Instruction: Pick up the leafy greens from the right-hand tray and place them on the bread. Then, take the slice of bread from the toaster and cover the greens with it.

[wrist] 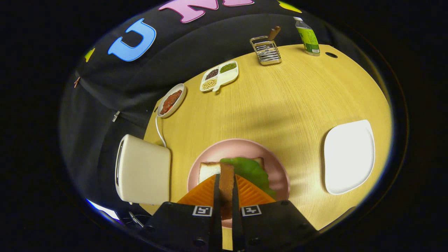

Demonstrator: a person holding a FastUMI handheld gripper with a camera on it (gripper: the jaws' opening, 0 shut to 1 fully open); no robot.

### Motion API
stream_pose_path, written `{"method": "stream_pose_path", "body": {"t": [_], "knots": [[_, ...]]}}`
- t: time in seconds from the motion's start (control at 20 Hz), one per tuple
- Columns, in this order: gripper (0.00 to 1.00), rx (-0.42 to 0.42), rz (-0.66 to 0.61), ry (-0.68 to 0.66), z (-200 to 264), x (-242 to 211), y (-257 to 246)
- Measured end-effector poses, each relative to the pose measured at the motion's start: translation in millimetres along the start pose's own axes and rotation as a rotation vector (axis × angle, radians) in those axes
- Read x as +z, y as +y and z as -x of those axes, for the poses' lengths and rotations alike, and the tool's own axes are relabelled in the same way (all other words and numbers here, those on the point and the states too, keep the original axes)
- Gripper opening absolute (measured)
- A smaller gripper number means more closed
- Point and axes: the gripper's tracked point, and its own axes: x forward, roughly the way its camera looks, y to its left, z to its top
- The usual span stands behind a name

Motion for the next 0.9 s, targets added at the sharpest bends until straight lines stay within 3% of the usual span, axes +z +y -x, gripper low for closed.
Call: {"method": "stream_pose_path", "body": {"t": [0.2, 0.5, 0.75, 0.9], "knots": [[0.18, -0.011, 0.040, 0.011, -4.0, 0.0, -10.2], [0.51, -0.057, 0.110, 0.005, -4.3, -0.9, -30.8], [0.72, -0.072, 0.227, -0.034, 2.7, 2.9, -34.6], [0.96, -0.065, 0.250, -0.076, 14.5, 12.3, -29.4]]}}
